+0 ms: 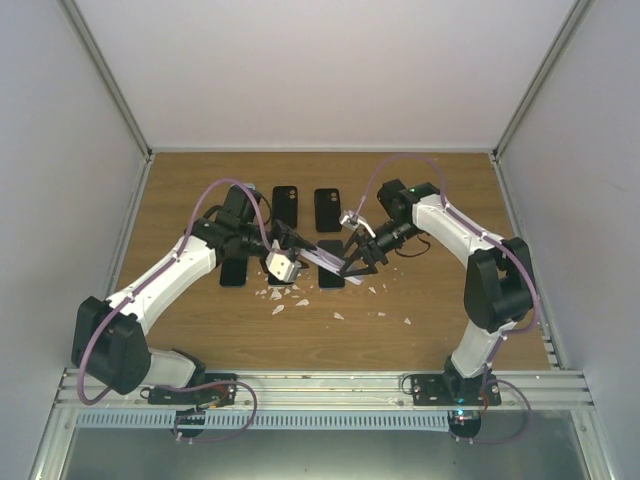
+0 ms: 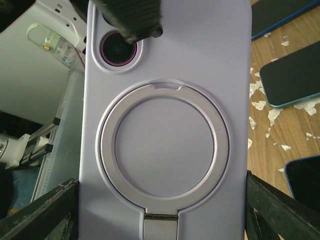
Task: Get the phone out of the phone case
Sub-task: Pick up the phone at the center of the board, then remove the phone case from the phone.
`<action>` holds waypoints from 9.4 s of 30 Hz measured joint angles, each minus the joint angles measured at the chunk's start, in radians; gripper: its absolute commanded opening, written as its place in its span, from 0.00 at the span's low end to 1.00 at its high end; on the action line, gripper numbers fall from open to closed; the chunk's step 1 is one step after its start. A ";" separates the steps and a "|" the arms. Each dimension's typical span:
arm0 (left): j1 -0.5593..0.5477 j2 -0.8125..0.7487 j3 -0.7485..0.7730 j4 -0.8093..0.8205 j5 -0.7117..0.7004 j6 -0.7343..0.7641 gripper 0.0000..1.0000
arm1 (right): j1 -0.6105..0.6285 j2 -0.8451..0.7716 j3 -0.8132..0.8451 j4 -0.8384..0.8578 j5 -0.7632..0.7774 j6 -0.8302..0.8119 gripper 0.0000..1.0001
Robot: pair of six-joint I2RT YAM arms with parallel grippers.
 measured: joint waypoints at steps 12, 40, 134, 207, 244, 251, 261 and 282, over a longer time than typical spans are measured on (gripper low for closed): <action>0.000 0.012 0.076 -0.090 0.014 -0.116 0.00 | 0.002 0.000 0.013 -0.121 -0.053 -0.083 0.70; 0.001 0.193 0.333 -0.527 0.014 -0.343 0.00 | -0.015 -0.187 0.115 0.037 0.173 -0.029 0.88; 0.182 0.050 -0.007 1.218 0.465 -2.668 0.00 | -0.250 -0.434 -0.070 0.846 -0.189 0.778 0.17; 0.156 0.061 -0.071 1.518 0.490 -2.902 0.00 | -0.287 -0.436 -0.175 1.046 -0.343 0.952 0.11; 0.087 0.101 0.107 0.943 0.523 -2.374 0.00 | -0.217 -0.435 -0.220 1.098 -0.364 1.087 0.01; 0.094 0.135 0.191 0.772 0.494 -2.269 0.11 | -0.230 -0.434 -0.241 1.173 -0.317 1.180 0.00; 0.073 0.161 0.258 0.579 0.275 -2.100 0.71 | -0.246 -0.407 -0.300 1.269 -0.229 1.323 0.00; 0.053 0.127 0.495 0.304 -0.167 -1.656 0.82 | -0.320 -0.377 -0.298 1.238 0.092 1.489 0.00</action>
